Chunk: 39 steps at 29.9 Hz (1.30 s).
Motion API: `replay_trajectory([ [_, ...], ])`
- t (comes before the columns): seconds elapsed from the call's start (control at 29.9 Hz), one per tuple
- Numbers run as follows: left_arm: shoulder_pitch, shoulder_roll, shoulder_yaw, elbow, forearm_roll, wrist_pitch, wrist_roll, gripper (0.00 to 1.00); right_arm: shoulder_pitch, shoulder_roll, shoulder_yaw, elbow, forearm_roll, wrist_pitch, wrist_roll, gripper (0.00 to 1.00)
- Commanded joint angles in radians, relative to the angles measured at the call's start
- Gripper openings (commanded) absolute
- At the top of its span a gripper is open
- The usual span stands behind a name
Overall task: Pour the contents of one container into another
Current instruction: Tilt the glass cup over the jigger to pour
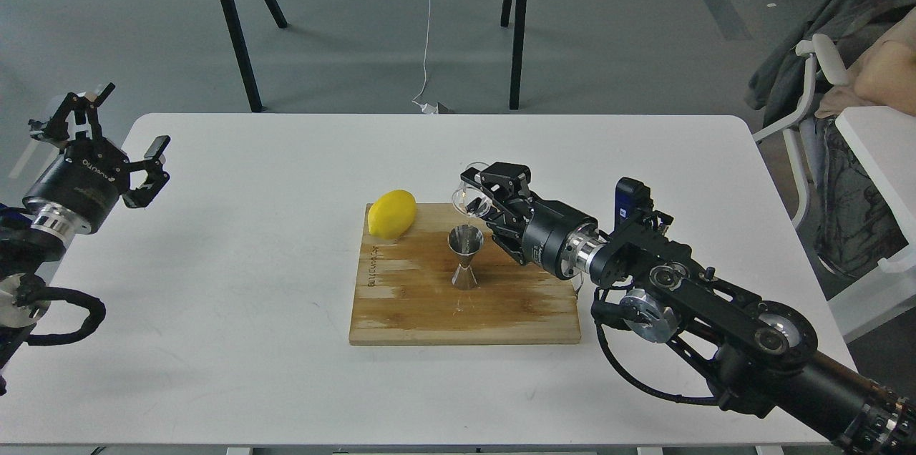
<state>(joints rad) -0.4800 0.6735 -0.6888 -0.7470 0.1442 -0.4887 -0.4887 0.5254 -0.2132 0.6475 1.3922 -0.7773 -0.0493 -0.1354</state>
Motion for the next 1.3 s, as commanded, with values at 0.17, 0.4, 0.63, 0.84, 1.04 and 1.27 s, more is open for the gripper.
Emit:
replay_trajectory([
  [0.17, 0.001, 0.0, -0.001, 0.0, 0.0, 0.0, 0.0, 0.99, 0.044, -0.025, -0.071, -0.016, -0.011, -0.004, 0.003, 0.34],
  [0.4, 0.003, 0.0, -0.001, 0.0, 0.0, 0.0, 0.0, 0.99, 0.051, -0.026, -0.071, -0.016, -0.013, -0.004, 0.003, 0.34],
  [0.63, 0.003, 0.0, -0.001, 0.0, 0.0, 0.0, 0.0, 0.99, 0.068, -0.026, -0.092, -0.018, -0.014, -0.004, 0.003, 0.34],
  [0.84, 0.003, 0.0, -0.001, 0.0, 0.0, 0.0, 0.0, 0.99, 0.105, -0.035, -0.141, -0.022, -0.016, -0.004, 0.005, 0.34],
  [1.04, 0.004, 0.0, -0.001, 0.0, 0.0, 0.0, 0.0, 0.99, 0.107, -0.035, -0.143, -0.03, -0.071, -0.004, 0.008, 0.34],
  [1.27, 0.004, 0.0, -0.001, 0.0, 0.0, 0.0, 0.0, 0.99, 0.108, -0.037, -0.144, -0.03, -0.074, -0.004, 0.01, 0.34],
])
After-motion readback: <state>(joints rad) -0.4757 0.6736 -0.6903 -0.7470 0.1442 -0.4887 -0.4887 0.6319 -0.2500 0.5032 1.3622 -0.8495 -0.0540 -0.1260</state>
